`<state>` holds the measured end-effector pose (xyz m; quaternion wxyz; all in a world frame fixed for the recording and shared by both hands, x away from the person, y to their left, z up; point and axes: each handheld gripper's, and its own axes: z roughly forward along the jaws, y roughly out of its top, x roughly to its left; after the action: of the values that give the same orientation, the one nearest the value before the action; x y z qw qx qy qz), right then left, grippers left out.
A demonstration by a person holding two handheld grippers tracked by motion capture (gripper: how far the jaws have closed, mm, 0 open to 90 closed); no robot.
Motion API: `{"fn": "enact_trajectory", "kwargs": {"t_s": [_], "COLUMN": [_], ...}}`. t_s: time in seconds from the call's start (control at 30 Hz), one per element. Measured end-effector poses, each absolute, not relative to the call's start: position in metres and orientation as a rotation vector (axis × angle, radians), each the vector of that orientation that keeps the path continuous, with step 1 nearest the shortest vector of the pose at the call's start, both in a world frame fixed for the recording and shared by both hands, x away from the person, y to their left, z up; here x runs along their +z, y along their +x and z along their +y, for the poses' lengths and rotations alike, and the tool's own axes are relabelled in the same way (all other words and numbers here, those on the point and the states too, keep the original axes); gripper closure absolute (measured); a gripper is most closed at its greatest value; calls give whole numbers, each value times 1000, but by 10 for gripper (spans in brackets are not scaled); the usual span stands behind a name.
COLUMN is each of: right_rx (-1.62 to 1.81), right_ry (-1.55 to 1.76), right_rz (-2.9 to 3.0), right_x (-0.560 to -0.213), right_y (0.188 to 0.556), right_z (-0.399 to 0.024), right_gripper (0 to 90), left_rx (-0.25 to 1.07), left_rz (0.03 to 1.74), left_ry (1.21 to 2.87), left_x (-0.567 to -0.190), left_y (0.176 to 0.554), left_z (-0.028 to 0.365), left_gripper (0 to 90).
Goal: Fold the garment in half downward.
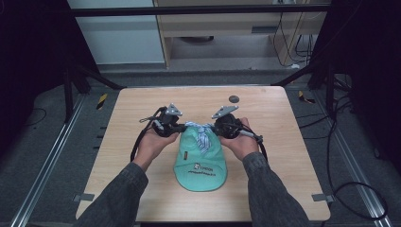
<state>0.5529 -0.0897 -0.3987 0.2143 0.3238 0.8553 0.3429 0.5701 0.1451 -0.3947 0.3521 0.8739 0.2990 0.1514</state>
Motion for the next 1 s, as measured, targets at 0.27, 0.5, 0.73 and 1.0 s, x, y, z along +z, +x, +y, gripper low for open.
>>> {"fn": "enact_trajectory", "kwargs": {"t_s": [0.27, 0.5, 0.73, 1.0], "right_rx": [943, 949, 960, 960], "right_ry": [898, 900, 896, 890], "right_rz": [2367, 2354, 2340, 2334], "right_x": [-393, -390, -386, -382], "right_y": [554, 555, 556, 557], "right_z": [-92, -95, -95, -95], "right_gripper": [832, 832, 832, 832], "left_rx": [396, 406, 420, 426], "left_rz": [768, 757, 757, 759], "left_ry": [2256, 2258, 2247, 2238], "left_x": [-391, -385, -379, -377], "left_y": [571, 572, 574, 575], "left_z": [142, 139, 139, 139], "left_gripper": [884, 883, 884, 883]}}
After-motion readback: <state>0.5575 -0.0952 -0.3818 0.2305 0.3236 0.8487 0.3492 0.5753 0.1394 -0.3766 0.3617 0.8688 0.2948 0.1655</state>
